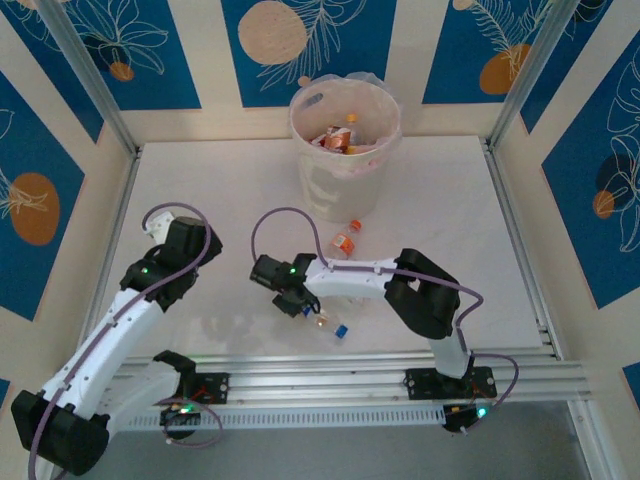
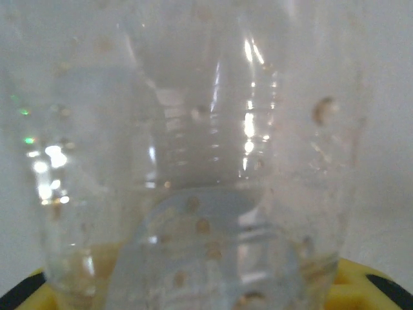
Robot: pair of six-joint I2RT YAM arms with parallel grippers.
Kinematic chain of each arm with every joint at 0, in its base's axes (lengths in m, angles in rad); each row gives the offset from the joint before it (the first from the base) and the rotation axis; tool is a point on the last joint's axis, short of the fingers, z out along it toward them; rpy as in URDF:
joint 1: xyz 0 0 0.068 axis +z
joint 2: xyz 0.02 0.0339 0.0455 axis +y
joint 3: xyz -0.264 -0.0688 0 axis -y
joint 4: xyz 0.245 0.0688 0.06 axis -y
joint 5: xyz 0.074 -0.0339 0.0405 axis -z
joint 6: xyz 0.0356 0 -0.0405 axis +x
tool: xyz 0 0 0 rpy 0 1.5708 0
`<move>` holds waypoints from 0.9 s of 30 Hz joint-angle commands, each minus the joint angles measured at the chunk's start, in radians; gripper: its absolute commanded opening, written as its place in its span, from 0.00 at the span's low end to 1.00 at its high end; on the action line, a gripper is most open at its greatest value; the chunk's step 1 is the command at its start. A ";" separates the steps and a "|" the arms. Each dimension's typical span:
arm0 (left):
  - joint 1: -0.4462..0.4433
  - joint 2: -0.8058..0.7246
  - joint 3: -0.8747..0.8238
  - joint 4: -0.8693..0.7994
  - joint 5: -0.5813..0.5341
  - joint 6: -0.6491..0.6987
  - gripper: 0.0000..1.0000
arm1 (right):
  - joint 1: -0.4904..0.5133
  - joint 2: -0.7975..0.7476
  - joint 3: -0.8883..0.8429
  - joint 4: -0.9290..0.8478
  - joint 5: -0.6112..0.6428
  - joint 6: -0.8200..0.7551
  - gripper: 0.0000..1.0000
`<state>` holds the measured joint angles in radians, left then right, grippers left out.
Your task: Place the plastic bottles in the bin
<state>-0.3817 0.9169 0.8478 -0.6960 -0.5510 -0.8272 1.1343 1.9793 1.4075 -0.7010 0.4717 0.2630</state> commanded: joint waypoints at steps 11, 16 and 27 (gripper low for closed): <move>0.020 -0.013 0.023 -0.017 0.007 0.016 0.99 | -0.064 -0.244 0.158 -0.064 0.003 -0.025 0.38; 0.021 -0.011 0.014 0.000 0.020 0.012 0.99 | -0.123 -0.302 0.255 -0.004 0.031 -0.095 0.38; 0.020 0.009 0.013 0.044 0.086 0.033 1.00 | -0.241 -0.213 0.628 0.150 0.070 -0.367 0.40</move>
<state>-0.3748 0.9199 0.8478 -0.6815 -0.4969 -0.8181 0.9192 1.7264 1.9297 -0.6193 0.5255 0.0093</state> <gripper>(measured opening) 0.995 0.404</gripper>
